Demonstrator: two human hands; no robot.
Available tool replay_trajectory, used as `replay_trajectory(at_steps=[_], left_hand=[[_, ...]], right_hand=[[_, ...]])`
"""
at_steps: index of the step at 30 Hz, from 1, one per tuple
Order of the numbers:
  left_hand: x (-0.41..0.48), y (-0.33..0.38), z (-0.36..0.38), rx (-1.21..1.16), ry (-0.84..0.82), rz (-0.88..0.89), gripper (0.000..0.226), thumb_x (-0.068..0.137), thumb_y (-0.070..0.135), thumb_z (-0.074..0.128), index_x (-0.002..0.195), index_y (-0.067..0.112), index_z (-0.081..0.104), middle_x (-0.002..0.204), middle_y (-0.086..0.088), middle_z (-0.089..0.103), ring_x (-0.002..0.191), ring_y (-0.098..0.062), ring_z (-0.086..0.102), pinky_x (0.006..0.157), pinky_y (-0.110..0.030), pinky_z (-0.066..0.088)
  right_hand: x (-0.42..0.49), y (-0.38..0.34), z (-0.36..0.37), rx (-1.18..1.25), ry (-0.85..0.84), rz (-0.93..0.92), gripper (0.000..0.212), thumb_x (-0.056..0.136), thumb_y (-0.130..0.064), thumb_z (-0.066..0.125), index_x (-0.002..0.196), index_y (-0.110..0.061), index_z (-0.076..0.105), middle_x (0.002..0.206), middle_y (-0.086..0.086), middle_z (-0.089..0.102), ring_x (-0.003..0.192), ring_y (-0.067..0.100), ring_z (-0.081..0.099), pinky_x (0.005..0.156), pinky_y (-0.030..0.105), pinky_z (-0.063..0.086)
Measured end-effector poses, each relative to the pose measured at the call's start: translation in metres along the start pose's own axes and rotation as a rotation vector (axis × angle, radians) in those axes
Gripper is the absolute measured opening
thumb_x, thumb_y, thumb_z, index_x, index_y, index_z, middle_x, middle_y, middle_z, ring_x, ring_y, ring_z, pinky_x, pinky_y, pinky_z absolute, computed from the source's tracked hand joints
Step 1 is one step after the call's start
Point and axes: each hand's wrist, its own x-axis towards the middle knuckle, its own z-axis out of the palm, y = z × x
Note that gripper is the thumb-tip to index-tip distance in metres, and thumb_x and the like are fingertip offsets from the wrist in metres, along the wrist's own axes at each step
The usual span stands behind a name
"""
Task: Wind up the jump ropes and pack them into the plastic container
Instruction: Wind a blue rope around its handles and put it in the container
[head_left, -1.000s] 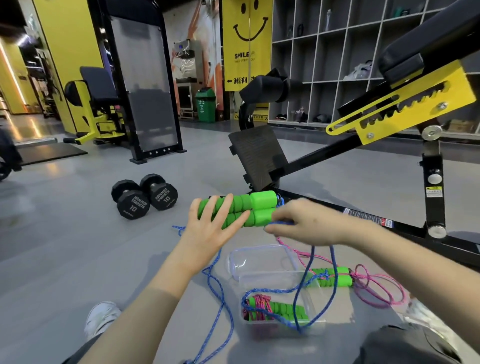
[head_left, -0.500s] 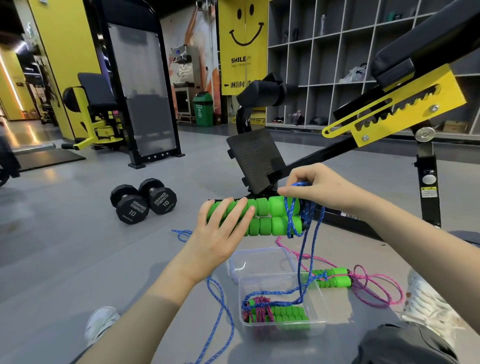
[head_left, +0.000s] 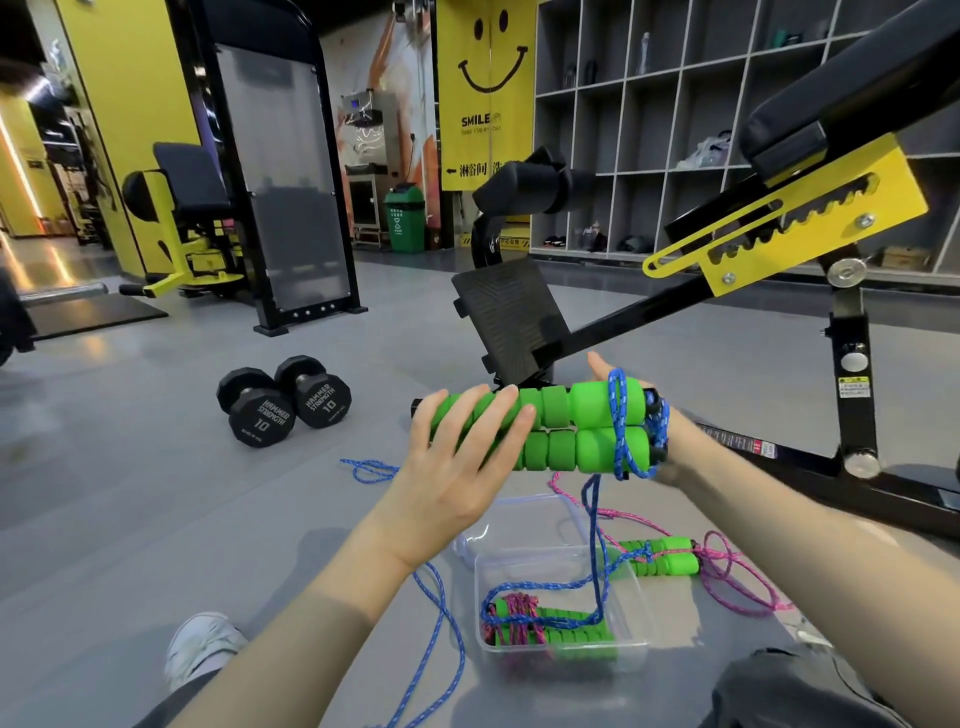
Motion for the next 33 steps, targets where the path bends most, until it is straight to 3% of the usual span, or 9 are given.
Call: replay_trajectory(at_steps=[3, 6, 8, 14, 19, 23, 26, 29, 33], left_hand=[[0.001, 0.0, 0.003, 0.023, 0.027, -0.05, 0.038, 0.092, -0.005, 0.046, 0.13, 0.001, 0.046, 0.132, -0.019, 0.044, 0.113, -0.036, 0.05, 0.092, -0.052, 0.041], [-0.002, -0.007, 0.006, 0.076, 0.028, -0.091, 0.036, 0.093, -0.004, 0.046, 0.128, 0.001, 0.048, 0.13, -0.019, 0.046, 0.111, -0.036, 0.051, 0.091, -0.052, 0.041], [-0.008, -0.016, 0.009, 0.125, -0.008, -0.118, 0.037, 0.092, -0.006, 0.042, 0.128, 0.001, 0.049, 0.13, -0.019, 0.046, 0.109, -0.037, 0.05, 0.089, -0.052, 0.041], [-0.027, -0.028, 0.018, 0.22, -0.116, -0.152, 0.046, 0.086, -0.01, 0.04, 0.131, 0.0, 0.045, 0.13, -0.021, 0.044, 0.109, -0.039, 0.048, 0.088, -0.053, 0.039], [-0.028, -0.026, 0.022, 0.241, -0.165, -0.161, 0.044, 0.089, -0.007, 0.033, 0.13, 0.0, 0.046, 0.128, -0.021, 0.046, 0.106, -0.039, 0.049, 0.087, -0.053, 0.04], [-0.037, -0.037, 0.02, 0.28, -0.212, -0.208, 0.045, 0.091, -0.008, 0.025, 0.13, 0.0, 0.046, 0.127, -0.022, 0.047, 0.106, -0.039, 0.049, 0.085, -0.053, 0.041], [-0.045, -0.041, 0.018, 0.295, -0.257, -0.204, 0.047, 0.091, -0.006, 0.021, 0.131, 0.0, 0.045, 0.128, -0.021, 0.044, 0.107, -0.039, 0.047, 0.086, -0.054, 0.042], [-0.047, -0.04, 0.017, 0.293, -0.291, -0.19, 0.049, 0.092, -0.005, 0.017, 0.132, 0.0, 0.044, 0.129, -0.022, 0.042, 0.109, -0.039, 0.046, 0.087, -0.054, 0.044], [-0.047, -0.04, 0.015, 0.292, -0.301, -0.206, 0.051, 0.091, -0.006, 0.014, 0.132, -0.001, 0.045, 0.128, -0.022, 0.043, 0.108, -0.04, 0.047, 0.087, -0.054, 0.042]], right_hand=[[-0.013, 0.019, 0.018, 0.094, 0.08, -0.012, 0.047, 0.093, 0.012, 0.037, 0.058, -0.019, 0.044, 0.04, -0.01, 0.04, 0.033, 0.005, 0.041, 0.04, 0.015, 0.035], [-0.015, 0.024, 0.039, 0.281, 0.037, 0.013, 0.045, 0.093, -0.001, 0.029, 0.051, -0.015, 0.038, 0.039, -0.005, 0.025, 0.034, 0.009, 0.017, 0.048, 0.027, 0.021], [-0.017, 0.026, 0.044, 0.225, 0.044, 0.03, 0.044, 0.096, -0.011, 0.026, 0.054, -0.011, 0.041, 0.037, -0.001, 0.024, 0.035, 0.012, 0.015, 0.048, 0.027, 0.027], [-0.043, 0.018, 0.051, -0.037, -0.077, 0.002, 0.036, 0.102, -0.023, 0.028, 0.089, -0.004, 0.054, 0.041, 0.0, 0.032, 0.036, 0.014, 0.024, 0.045, 0.025, 0.042], [-0.058, 0.009, 0.05, -0.29, -0.301, -0.03, 0.022, 0.1, -0.024, 0.038, 0.108, -0.009, 0.052, 0.047, 0.0, 0.047, 0.044, 0.016, 0.05, 0.065, 0.035, 0.046], [-0.07, -0.004, 0.043, -0.429, -0.458, -0.047, 0.019, 0.099, -0.023, 0.04, 0.111, -0.012, 0.051, 0.047, -0.003, 0.05, 0.049, 0.016, 0.053, 0.066, 0.033, 0.046], [-0.075, -0.025, 0.039, -0.639, -0.43, -0.09, 0.034, 0.097, -0.039, 0.04, 0.097, -0.006, 0.049, 0.057, -0.002, 0.041, 0.048, 0.016, 0.057, 0.063, 0.038, 0.05], [-0.078, -0.047, 0.032, -0.871, -0.386, -0.103, 0.05, 0.093, -0.053, 0.035, 0.087, -0.005, 0.049, 0.06, -0.001, 0.036, 0.044, 0.014, 0.049, 0.05, 0.029, 0.044], [-0.081, -0.069, 0.021, -0.72, -0.55, -0.016, 0.044, 0.095, -0.049, 0.034, 0.096, -0.016, 0.062, 0.055, 0.002, 0.039, 0.045, 0.02, 0.052, 0.064, 0.03, 0.053]])
